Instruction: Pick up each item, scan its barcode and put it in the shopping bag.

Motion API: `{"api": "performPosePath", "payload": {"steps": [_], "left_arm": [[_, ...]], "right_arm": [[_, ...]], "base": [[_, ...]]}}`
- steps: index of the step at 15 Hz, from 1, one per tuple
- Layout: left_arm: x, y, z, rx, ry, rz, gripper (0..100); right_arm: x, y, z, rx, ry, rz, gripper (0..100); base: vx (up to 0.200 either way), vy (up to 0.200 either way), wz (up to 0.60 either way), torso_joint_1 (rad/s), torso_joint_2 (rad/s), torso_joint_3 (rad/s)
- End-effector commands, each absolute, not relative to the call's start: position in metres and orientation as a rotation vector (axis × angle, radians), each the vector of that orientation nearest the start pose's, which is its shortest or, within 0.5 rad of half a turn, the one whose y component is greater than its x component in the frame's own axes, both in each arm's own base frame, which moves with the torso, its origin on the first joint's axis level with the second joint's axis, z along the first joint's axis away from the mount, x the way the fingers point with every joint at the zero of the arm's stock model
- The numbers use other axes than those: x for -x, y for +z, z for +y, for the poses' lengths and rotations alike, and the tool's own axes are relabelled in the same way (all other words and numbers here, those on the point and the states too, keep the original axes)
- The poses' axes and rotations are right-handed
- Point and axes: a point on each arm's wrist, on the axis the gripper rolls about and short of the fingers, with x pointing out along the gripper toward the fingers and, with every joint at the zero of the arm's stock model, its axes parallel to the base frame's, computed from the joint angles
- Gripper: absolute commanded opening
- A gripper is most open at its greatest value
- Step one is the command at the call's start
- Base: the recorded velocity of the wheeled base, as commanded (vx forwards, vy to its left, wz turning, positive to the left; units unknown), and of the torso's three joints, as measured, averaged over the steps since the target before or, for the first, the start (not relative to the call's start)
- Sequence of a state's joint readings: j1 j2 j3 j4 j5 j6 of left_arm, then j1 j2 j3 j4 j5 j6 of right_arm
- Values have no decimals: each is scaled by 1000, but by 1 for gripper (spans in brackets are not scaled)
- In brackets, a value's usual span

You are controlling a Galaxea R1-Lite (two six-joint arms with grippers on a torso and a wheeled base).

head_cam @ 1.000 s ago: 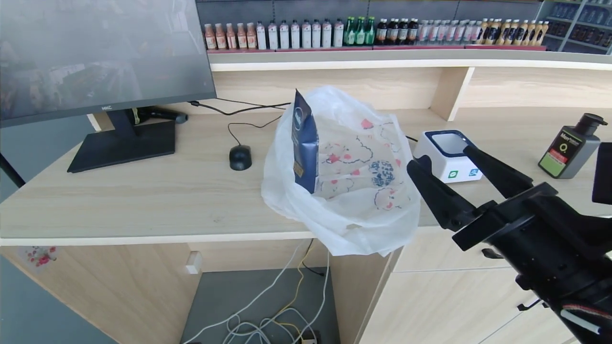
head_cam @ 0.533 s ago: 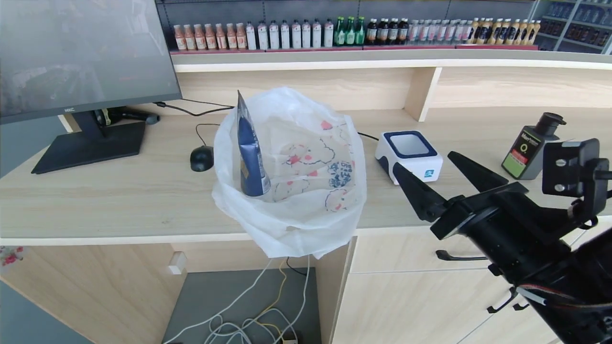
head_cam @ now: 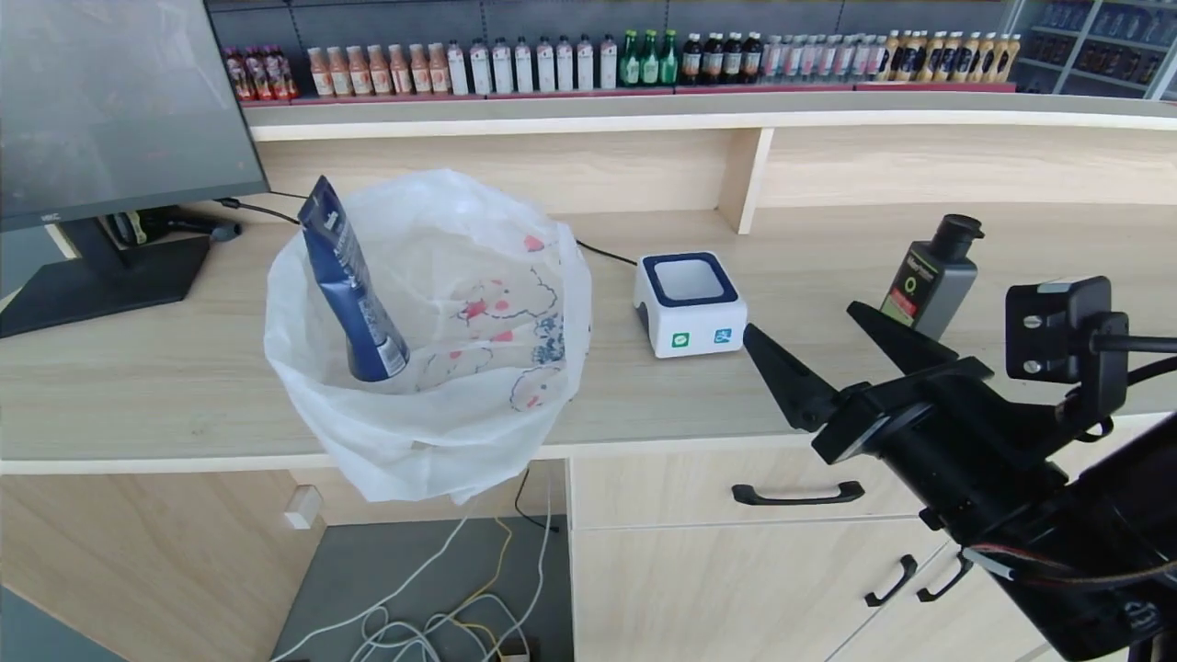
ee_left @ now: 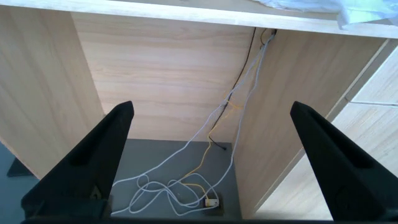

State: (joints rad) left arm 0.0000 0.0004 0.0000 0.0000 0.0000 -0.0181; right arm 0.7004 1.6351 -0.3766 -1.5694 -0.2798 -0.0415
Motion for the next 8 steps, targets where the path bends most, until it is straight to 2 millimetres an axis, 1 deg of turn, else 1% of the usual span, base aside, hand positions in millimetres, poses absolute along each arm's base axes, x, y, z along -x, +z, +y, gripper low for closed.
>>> {"api": "performPosePath", "payload": {"steps": [1, 3, 5, 8], "left_arm": [[23, 75, 0, 18, 0, 0, 100], [23, 75, 0, 18, 0, 0, 100], [23, 75, 0, 18, 0, 0, 100], [23, 75, 0, 18, 0, 0, 100]], "right_arm": [[-189, 186, 152, -104, 413, -280, 100], [-190, 186, 150, -103, 406, -282, 100], [-196, 187, 143, -70, 364, -290, 100], [-201, 185, 138, -63, 334, -287, 100]], "base": [[0, -200, 0, -7, 2, 2], [0, -200, 0, 0, 7, 5], [0, -200, 0, 2, 5, 0], [0, -200, 0, -1, 4, 4]]}}
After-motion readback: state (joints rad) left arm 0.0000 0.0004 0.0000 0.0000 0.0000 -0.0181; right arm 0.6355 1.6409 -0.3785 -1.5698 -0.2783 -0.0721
